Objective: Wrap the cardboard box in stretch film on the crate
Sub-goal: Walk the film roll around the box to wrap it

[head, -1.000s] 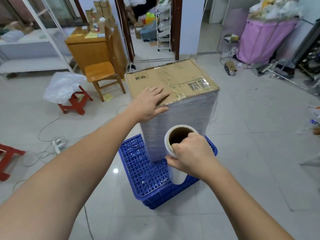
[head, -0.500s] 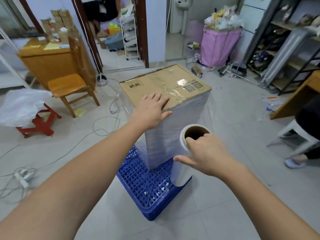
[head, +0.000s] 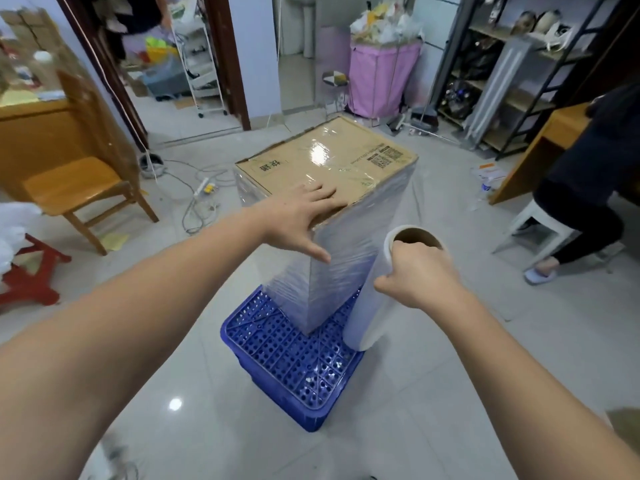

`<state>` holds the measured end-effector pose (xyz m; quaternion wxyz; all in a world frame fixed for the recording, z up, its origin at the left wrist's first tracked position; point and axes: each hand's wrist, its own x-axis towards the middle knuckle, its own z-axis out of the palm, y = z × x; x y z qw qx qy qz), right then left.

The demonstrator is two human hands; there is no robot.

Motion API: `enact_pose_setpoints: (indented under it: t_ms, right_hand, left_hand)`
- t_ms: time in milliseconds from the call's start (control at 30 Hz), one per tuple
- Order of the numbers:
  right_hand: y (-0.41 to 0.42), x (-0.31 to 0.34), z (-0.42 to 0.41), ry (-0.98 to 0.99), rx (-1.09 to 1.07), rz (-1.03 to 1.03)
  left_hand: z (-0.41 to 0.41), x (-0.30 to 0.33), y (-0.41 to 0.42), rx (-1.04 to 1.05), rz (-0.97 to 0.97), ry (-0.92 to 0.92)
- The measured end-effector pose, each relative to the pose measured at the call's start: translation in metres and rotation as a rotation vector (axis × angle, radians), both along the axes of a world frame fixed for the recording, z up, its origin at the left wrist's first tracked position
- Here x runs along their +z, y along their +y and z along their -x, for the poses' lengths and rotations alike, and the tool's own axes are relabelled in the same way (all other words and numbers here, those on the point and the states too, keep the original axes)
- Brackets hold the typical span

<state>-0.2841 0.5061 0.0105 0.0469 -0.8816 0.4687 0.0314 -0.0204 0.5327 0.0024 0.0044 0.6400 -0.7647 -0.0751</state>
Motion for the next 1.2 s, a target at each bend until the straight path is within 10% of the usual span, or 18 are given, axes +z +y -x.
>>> enact_pose_setpoints:
  t_ms: [200,733,1200]
  right_hand:
    - [-0.007,-0.003,-0.010,0.044,0.058,0.170]
    - [0.041,-0.018,0.008,-0.028,0.778,0.291]
    - [0.060,-0.010,0.007,-0.127,0.670,0.232]
  left_hand:
    - [-0.001,-0.019,0.000,-0.069,0.167,-0.278]
    - [0.023,-0.032,-0.001,0.035,0.267,-0.308]
    - [0.026,-0.024,0.002,0.068,0.211,-0.271]
